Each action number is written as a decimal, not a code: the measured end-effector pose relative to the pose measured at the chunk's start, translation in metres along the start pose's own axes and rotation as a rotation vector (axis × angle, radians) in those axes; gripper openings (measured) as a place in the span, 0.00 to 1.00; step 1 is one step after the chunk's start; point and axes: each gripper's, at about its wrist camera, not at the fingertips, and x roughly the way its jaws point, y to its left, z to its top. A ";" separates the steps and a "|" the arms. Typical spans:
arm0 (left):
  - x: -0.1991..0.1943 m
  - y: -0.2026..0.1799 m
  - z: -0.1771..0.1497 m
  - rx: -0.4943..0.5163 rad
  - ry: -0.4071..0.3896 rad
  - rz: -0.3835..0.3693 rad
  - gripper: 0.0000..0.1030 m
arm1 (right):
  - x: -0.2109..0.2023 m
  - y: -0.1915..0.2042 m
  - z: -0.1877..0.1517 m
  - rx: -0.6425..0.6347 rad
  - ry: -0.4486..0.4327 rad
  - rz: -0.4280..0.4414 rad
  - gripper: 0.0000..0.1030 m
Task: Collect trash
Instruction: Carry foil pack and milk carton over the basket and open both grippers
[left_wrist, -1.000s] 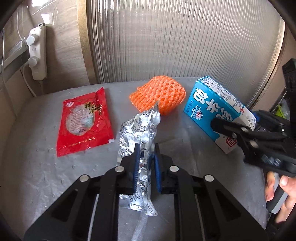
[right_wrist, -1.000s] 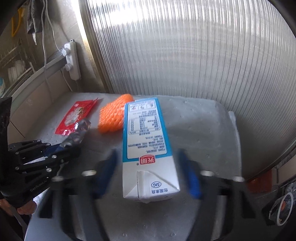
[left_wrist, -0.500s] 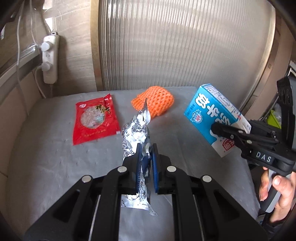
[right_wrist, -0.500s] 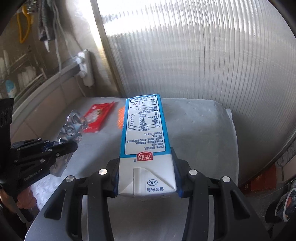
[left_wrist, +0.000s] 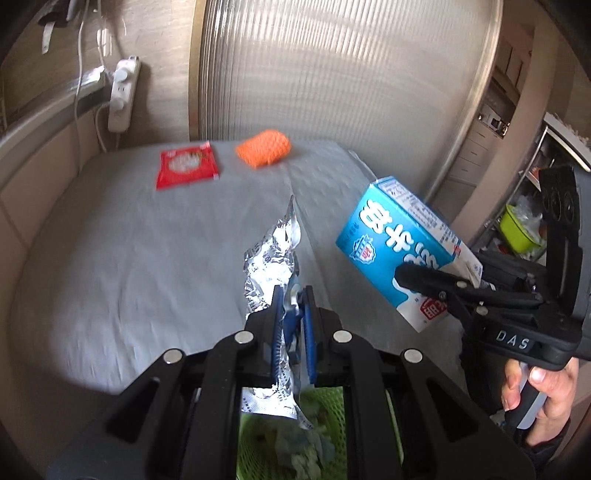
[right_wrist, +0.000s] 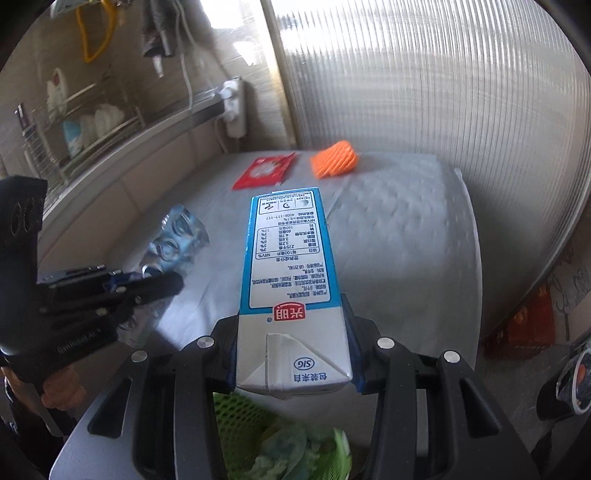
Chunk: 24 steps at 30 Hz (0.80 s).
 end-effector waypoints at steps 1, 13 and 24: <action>-0.004 -0.001 -0.008 0.001 0.005 0.000 0.10 | -0.006 0.005 -0.009 -0.002 0.006 0.001 0.43; -0.041 -0.016 -0.090 0.025 0.055 -0.053 0.10 | -0.037 0.035 -0.094 -0.008 0.113 -0.002 0.43; -0.042 -0.019 -0.117 0.028 0.086 -0.065 0.10 | -0.037 0.052 -0.118 -0.043 0.158 0.027 0.43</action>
